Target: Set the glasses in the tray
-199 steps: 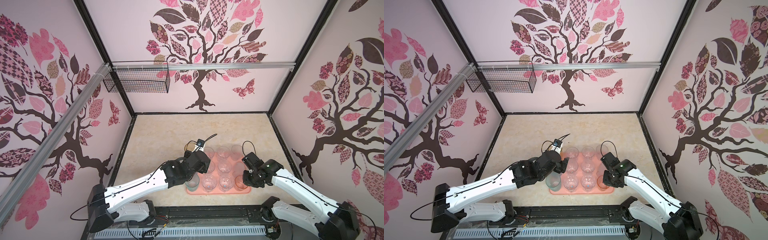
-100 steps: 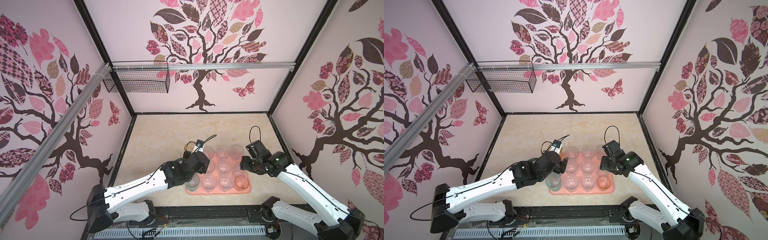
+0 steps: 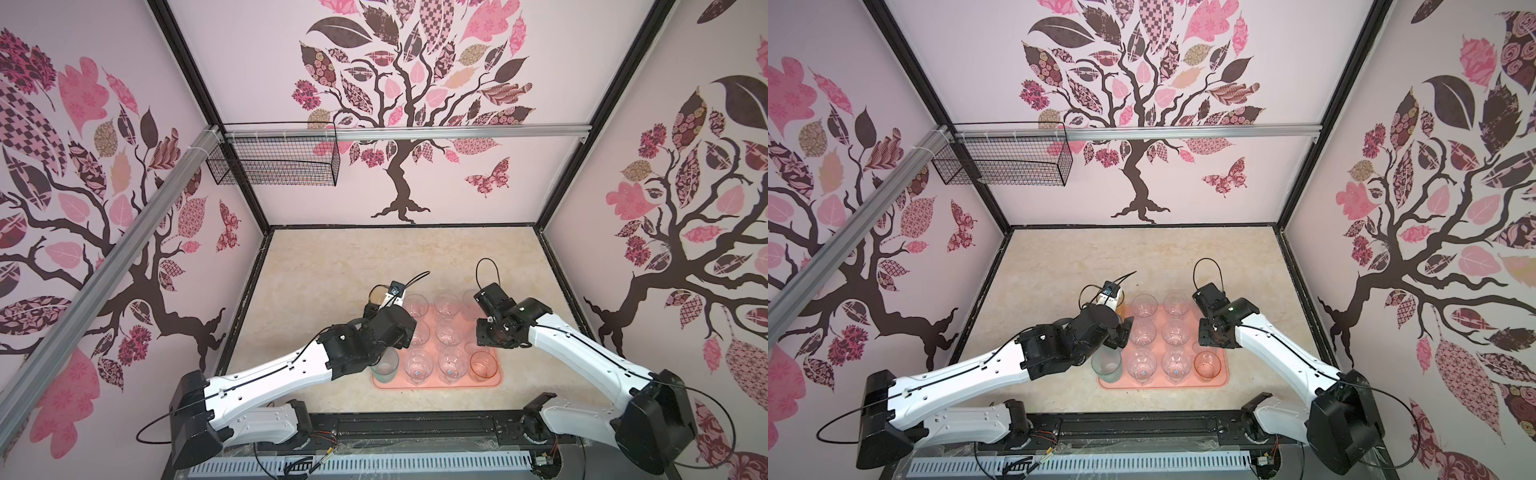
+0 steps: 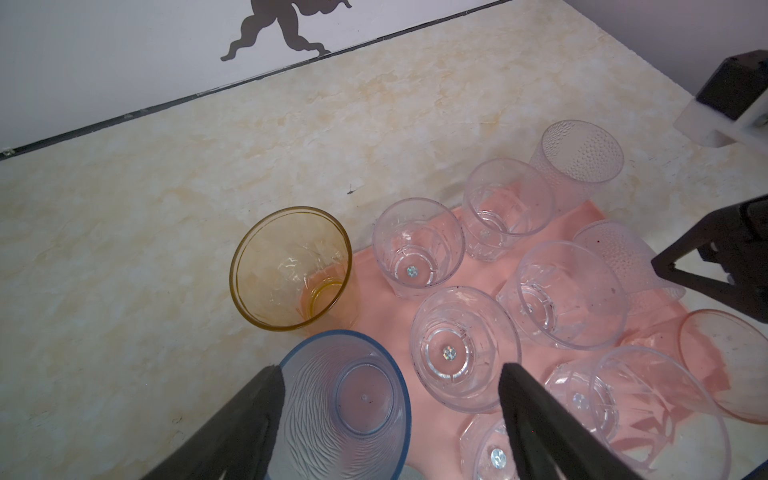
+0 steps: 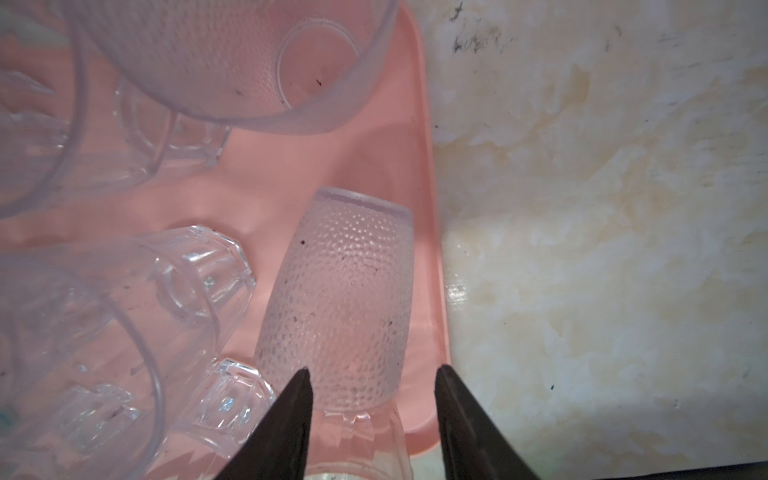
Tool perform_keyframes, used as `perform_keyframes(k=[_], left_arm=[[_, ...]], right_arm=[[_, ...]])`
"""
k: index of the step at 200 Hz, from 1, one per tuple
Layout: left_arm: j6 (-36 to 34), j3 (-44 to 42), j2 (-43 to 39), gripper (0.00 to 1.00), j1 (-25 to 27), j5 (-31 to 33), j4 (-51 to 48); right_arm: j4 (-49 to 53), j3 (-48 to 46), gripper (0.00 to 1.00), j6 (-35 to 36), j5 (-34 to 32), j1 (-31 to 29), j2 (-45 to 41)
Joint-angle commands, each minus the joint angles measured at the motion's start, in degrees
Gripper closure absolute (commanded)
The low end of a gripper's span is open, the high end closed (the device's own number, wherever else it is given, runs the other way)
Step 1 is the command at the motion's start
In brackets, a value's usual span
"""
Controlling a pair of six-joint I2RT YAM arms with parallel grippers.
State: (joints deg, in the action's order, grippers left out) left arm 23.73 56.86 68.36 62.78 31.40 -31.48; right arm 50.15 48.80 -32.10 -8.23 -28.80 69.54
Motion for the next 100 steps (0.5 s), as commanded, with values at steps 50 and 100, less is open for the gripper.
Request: perform_keyframes(k=[50, 100], left_arm=[[-0.4, -1.4, 0.7, 0.15, 0.0, -0.1, 1.7], [-0.7, -1.3, 0.9, 0.15, 0.0, 0.0, 2.1]], right_arm=[[-0.2, 0.7, 0.53, 0.9, 1.5, -0.2, 2.8], [5.7, 3.2, 0.52, 0.4, 1.0, -2.1, 0.5]])
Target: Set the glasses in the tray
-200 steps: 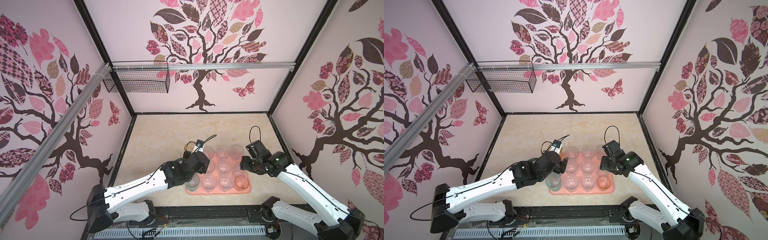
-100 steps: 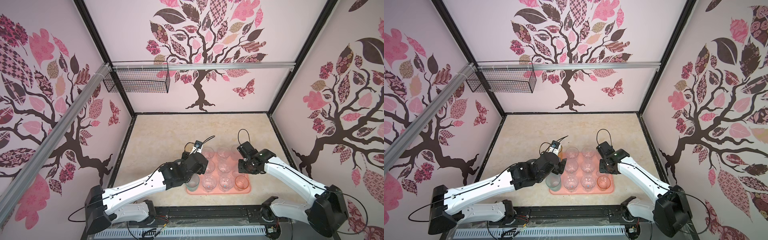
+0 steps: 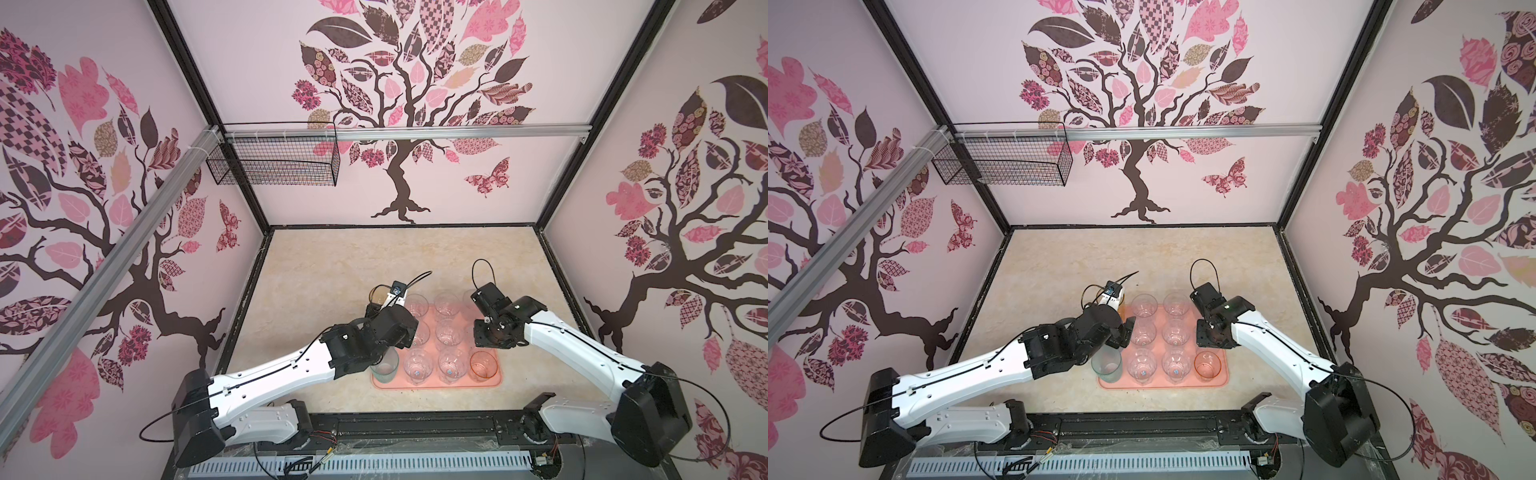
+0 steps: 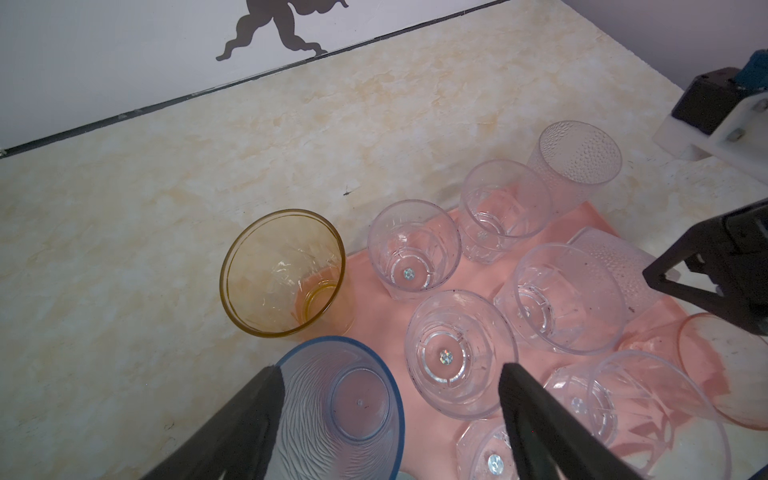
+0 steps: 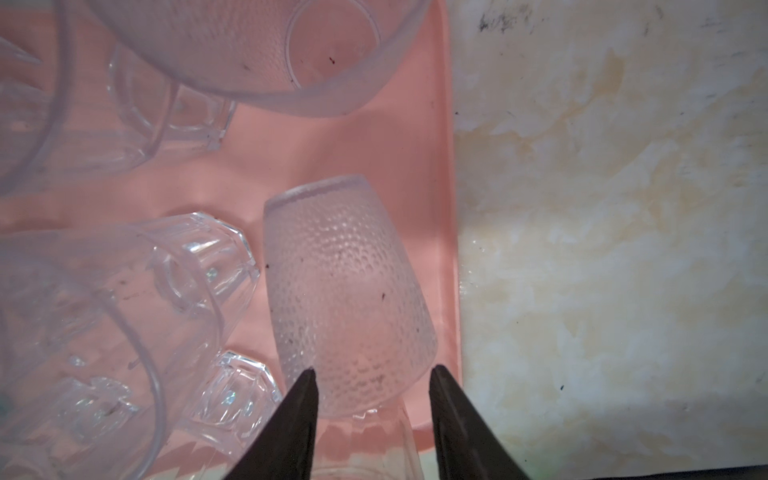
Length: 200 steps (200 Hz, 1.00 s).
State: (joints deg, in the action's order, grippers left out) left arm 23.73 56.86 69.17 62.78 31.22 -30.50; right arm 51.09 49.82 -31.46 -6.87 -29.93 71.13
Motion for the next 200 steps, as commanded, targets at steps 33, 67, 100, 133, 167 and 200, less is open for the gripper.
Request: perform_keyframes(k=[33, 67, 100, 133, 167, 200], left_arm=[[-0.7, -0.6, 1.7, 0.15, 0.1, -1.2, 1.9], [-1.2, -0.2, 2.2, 0.15, 0.1, -1.5, 1.8], [-1.3, -0.3, 1.8, 0.15, 0.1, -1.3, 1.3], [-1.2, -0.6, 1.8, 0.15, 0.1, -1.4, 1.1], [-1.1, -0.4, 2.1, 0.15, 0.1, -1.3, 1.3], [-1.1, -0.4, 2.2, 0.15, 0.1, -1.4, 1.2]], right_arm=[[4.7, 1.0, 0.46, -0.2, 0.2, -1.1, -0.8], [0.5, 0.8, 0.41, -2.6, -1.5, -0.9, -0.4], [-7.5, -2.4, 0.36, -1.6, 3.4, 3.8, 0.3], [-10.5, -3.9, 0.32, 1.1, 6.1, 5.4, 1.4], [-11.9, -5.2, 0.32, 2.1, 8.2, 5.8, 0.9], [-11.5, -4.3, 0.30, 3.4, 8.1, 6.9, 0.4]])
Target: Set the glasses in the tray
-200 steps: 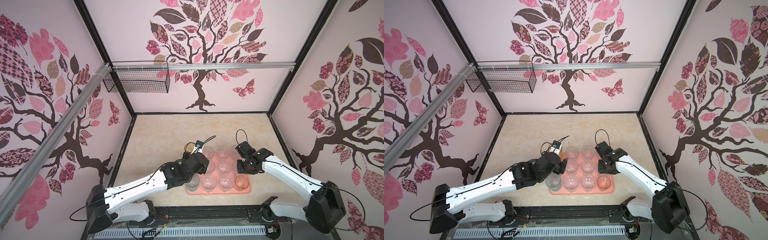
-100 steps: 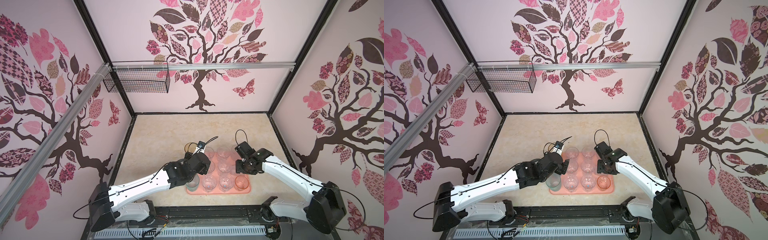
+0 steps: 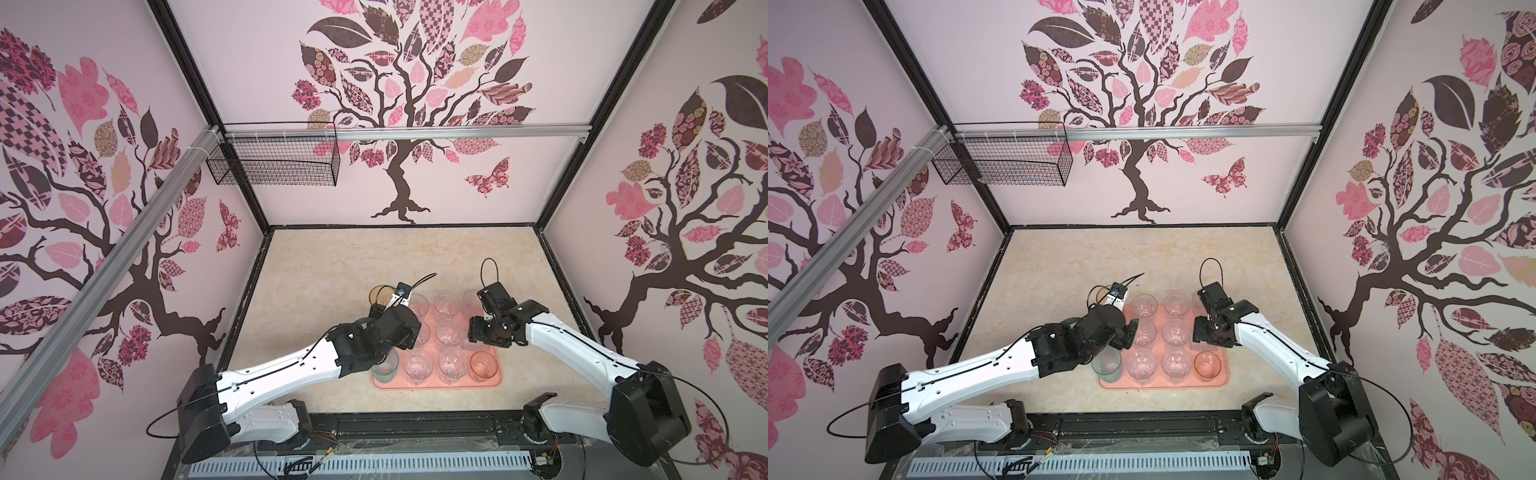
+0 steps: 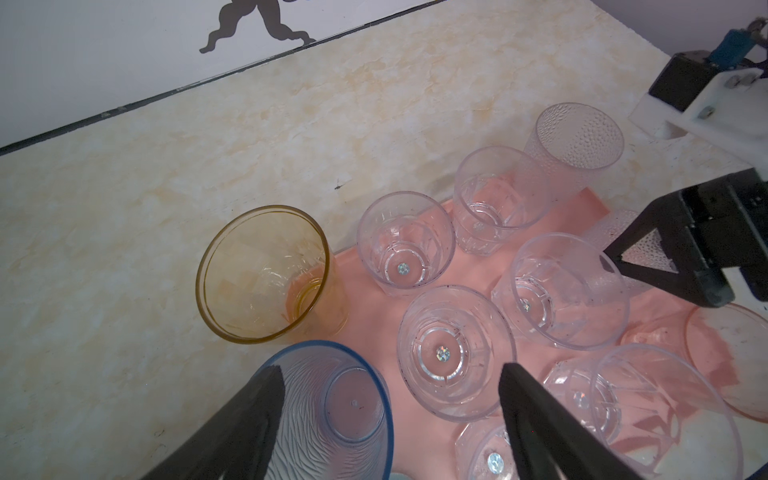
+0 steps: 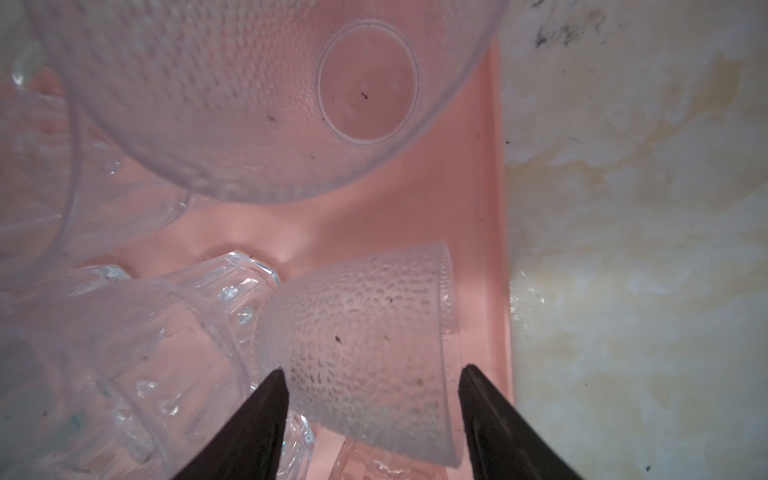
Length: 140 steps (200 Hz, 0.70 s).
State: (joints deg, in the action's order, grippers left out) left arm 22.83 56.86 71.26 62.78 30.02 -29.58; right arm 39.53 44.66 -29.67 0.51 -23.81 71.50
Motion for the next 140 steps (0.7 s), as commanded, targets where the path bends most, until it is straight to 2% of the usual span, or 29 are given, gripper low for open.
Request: perform_keyframes(k=[1, 25, 45, 95, 140], left_arm=[[-0.2, -0.4, 0.1, 0.15, 0.1, -0.2, 0.3], [-0.2, -0.5, 0.0, 0.15, 0.1, -0.2, 0.1], [-0.2, -0.5, 0.0, 0.15, 0.1, -0.1, 0.1], [0.2, -1.2, -0.4, 0.15, 0.1, 0.0, -0.1], [0.2, -1.1, -0.3, 0.15, 0.1, 0.1, -0.1]], right_arm=[[0.1, 1.0, 0.30, 1.6, 0.7, 0.8, 0.0], [0.0, 2.6, 0.28, 2.0, 0.7, 1.4, 0.7], [-0.5, 2.4, 0.32, 0.7, 2.1, 1.6, 1.6], [-6.4, -2.6, 0.48, -6.2, 4.1, 1.7, -1.3], [-7.6, -2.1, 0.68, -7.6, 5.2, 1.7, -3.0]])
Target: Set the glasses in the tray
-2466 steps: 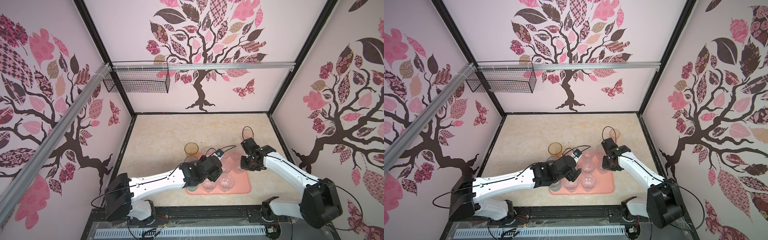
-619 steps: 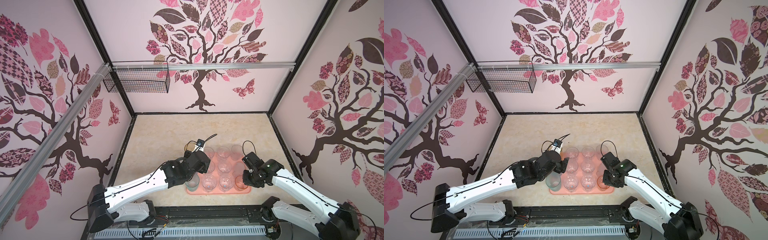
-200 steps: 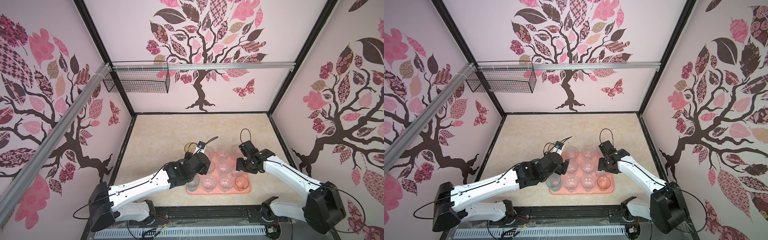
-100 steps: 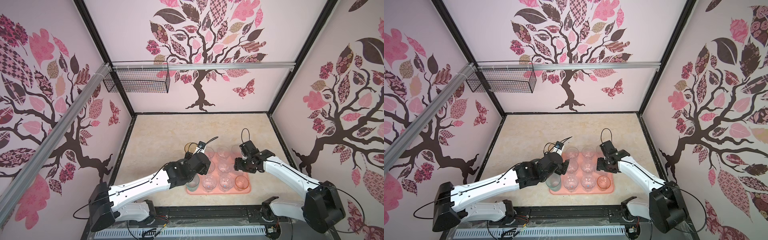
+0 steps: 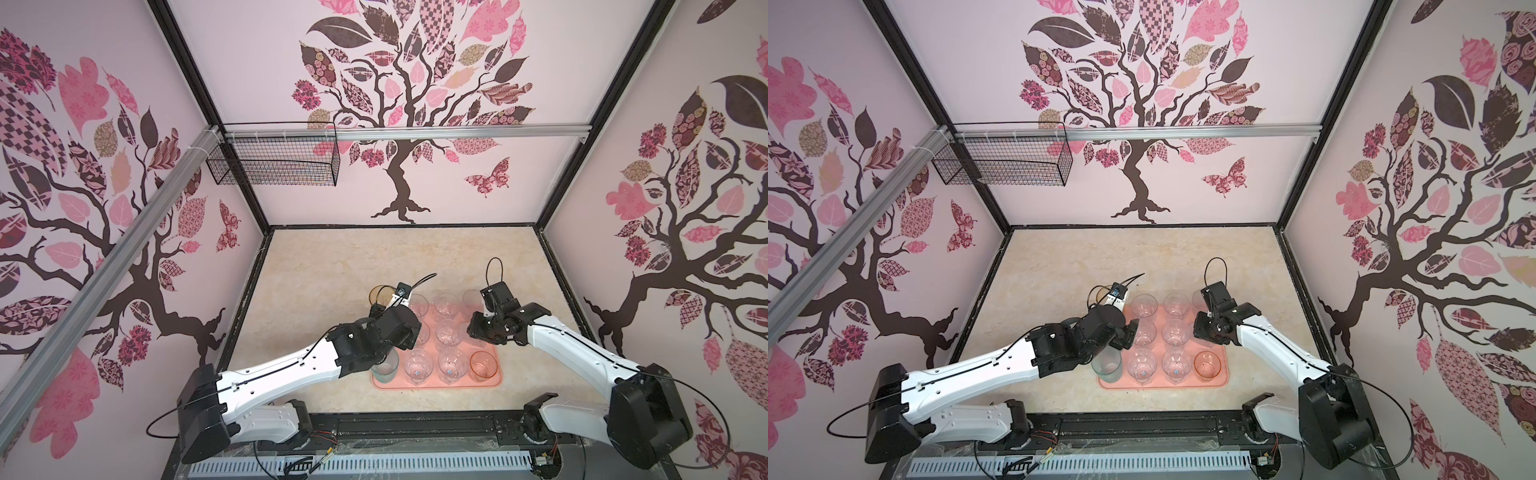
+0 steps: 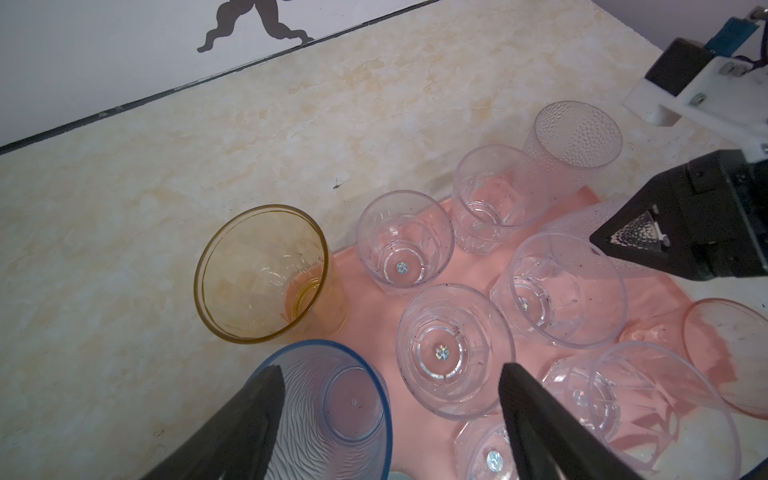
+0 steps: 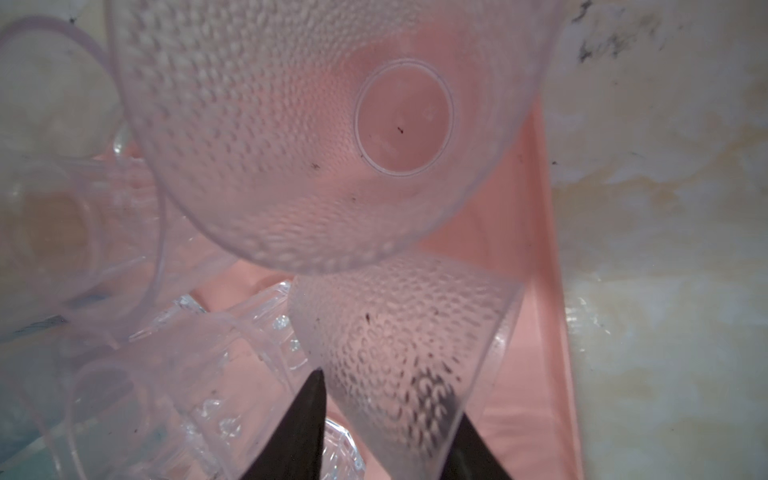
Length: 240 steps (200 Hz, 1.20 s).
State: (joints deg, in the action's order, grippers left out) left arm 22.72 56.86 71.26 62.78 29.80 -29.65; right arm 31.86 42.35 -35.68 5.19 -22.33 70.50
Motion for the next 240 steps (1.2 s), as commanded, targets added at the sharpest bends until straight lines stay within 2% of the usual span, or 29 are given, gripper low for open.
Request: perform_keyframes(k=[1, 45, 80, 118, 166, 211, 240], left_arm=[[0.4, -1.1, -0.3, 0.15, 0.1, 0.3, -0.1], [0.6, -1.6, -0.4, 0.15, 0.1, 0.3, 0.4], [0.3, -1.6, -0.7, 0.15, 0.0, 0.7, 0.4], [-1.4, -2.0, -1.8, 0.14, -0.5, 2.9, -0.3], [-3.0, -3.6, -5.0, 0.14, -4.3, 1.4, -1.0], [-8.8, -4.8, -7.6, 0.12, -5.3, -7.2, 1.5], [-12.9, -5.1, -8.1, 0.12, -5.6, -12.5, 3.0]], right_arm=[[0.2, 0.2, 0.69, -1.6, 0.6, 0.2, -2.0], [5.1, 2.3, 0.87, 1.9, -0.8, 0.2, -2.8], [12.3, 7.5, 0.91, 5.4, -4.0, 0.0, -0.7], [17.8, 12.5, 0.91, 7.6, -7.9, -4.2, 4.3], [17.2, 14.7, 0.89, 9.3, -9.0, -4.6, 9.8], [15.9, 15.2, 0.87, 10.8, -4.4, -4.6, 13.5], [16.5, 16.3, 0.86, 11.7, -4.2, -4.7, 14.2]])
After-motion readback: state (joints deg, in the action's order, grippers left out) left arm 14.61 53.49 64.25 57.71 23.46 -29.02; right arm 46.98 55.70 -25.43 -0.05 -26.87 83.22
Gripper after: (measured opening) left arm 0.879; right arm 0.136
